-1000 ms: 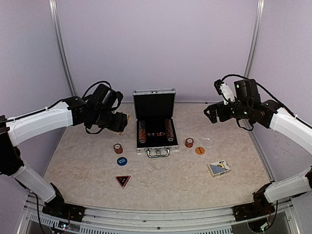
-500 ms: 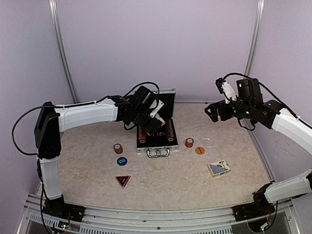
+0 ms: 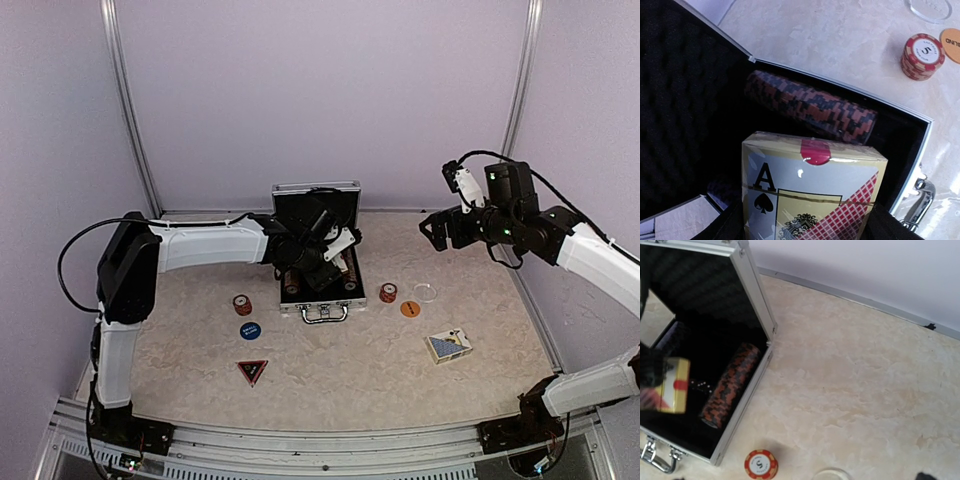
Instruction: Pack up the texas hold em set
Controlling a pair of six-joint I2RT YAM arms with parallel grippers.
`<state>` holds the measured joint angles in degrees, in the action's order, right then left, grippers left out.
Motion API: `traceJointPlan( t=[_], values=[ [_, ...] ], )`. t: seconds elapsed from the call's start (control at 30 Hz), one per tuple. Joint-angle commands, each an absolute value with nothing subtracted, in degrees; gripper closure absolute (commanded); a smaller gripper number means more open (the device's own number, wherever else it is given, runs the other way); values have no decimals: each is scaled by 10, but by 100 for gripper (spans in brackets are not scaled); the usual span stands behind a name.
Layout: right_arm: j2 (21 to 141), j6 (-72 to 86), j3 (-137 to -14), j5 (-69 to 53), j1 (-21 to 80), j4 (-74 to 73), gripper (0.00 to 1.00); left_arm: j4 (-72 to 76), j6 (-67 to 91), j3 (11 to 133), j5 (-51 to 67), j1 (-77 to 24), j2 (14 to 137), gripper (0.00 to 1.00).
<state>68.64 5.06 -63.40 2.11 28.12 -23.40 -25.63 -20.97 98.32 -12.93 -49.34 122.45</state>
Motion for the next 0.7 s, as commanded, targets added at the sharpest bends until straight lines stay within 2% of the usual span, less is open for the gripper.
traceJointPlan(
  t=[0.0,0.53,0.67],
  values=[
    [678,56,-626,17,283,-221,0,-176,-278,964,-142,-480,1214,28],
    [689,59,-624,22,283,-222,0,-189,-356,947,-63,-477,1233,20],
    [691,59,-625,22,283,-222,0,-159,-322,949,-62,-458,1229,14]
  ],
)
